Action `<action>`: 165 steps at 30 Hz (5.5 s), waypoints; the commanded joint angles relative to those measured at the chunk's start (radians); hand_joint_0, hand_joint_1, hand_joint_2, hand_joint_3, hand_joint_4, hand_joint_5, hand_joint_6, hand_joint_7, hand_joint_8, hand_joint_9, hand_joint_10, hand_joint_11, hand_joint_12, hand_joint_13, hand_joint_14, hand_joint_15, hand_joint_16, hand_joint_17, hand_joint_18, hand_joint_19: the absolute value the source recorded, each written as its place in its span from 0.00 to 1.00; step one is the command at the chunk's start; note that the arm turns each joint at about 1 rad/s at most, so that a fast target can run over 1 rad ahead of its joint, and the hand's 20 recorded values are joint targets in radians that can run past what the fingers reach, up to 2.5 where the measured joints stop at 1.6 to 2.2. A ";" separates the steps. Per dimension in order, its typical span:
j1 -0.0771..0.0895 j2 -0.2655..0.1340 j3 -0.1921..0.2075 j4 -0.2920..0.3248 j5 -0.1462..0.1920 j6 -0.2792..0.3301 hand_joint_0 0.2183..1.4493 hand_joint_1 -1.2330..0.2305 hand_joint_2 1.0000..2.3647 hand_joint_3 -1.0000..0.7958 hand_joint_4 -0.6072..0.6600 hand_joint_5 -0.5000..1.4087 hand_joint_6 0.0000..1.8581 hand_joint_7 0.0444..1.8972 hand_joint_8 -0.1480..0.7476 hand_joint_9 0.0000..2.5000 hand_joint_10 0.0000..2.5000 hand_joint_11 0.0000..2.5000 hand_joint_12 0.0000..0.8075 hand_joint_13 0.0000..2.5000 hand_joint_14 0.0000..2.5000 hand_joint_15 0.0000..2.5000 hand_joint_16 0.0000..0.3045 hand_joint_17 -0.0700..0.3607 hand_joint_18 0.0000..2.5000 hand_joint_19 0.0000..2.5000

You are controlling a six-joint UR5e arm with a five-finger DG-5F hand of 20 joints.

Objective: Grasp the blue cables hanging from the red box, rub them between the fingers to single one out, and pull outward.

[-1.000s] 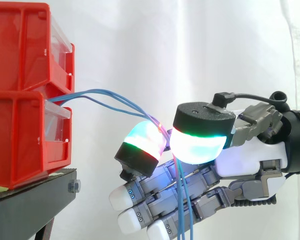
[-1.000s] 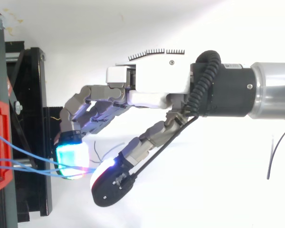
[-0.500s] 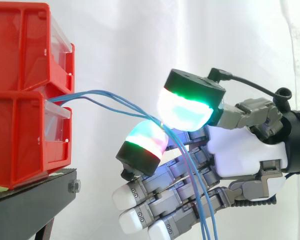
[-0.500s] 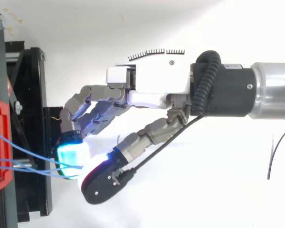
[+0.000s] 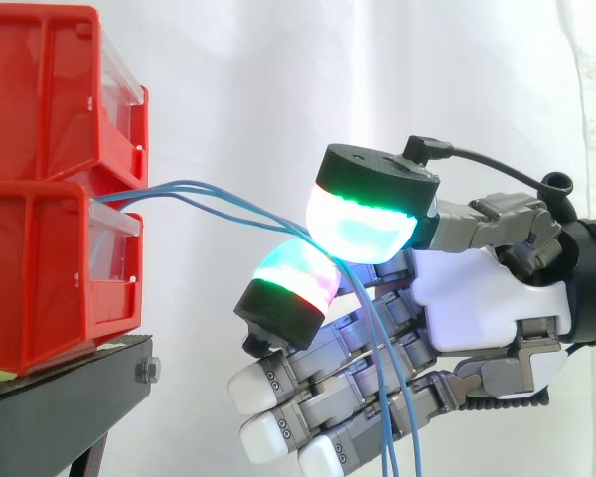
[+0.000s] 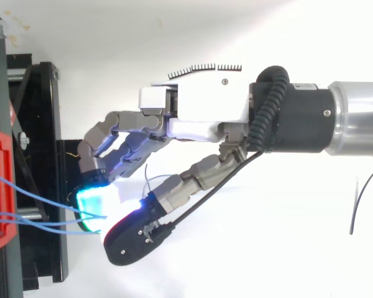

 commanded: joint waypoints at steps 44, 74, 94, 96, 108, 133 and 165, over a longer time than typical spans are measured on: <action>-0.001 -0.001 0.000 -0.006 -0.005 0.003 0.31 0.36 0.00 0.30 0.53 0.19 0.48 0.56 0.53 0.30 0.00 0.09 0.45 0.25 0.00 0.08 0.13 0.37 0.24 0.09; -0.001 -0.001 0.000 -0.006 -0.005 0.005 0.51 0.21 0.00 0.31 0.38 0.16 0.50 0.54 0.49 0.27 0.00 0.10 0.45 0.23 0.00 0.08 0.13 0.37 0.22 0.10; -0.002 -0.001 0.000 -0.006 -0.003 0.003 0.36 0.27 0.01 0.34 0.44 0.18 0.48 0.56 0.48 0.28 0.00 0.08 0.44 0.24 0.00 0.08 0.13 0.36 0.24 0.09; -0.001 -0.001 0.000 -0.006 -0.005 0.003 0.34 0.28 0.01 0.35 0.44 0.18 0.47 0.56 0.48 0.28 0.00 0.07 0.44 0.24 0.00 0.09 0.13 0.36 0.24 0.09; -0.001 -0.001 0.000 -0.006 -0.006 0.005 0.30 0.38 0.01 0.39 0.44 0.20 0.43 0.58 0.46 0.28 0.00 0.05 0.44 0.24 0.00 0.09 0.13 0.37 0.22 0.10; 0.001 -0.001 0.000 -0.006 -0.003 0.003 0.23 0.39 0.00 0.28 0.55 0.19 0.45 0.55 0.53 0.30 0.00 0.08 0.48 0.25 0.00 0.09 0.15 0.40 0.24 0.10; -0.001 -0.001 0.000 -0.008 -0.006 0.008 0.45 0.20 0.01 0.40 0.42 0.16 0.49 0.53 0.49 0.27 0.00 0.10 0.46 0.24 0.00 0.09 0.14 0.38 0.24 0.09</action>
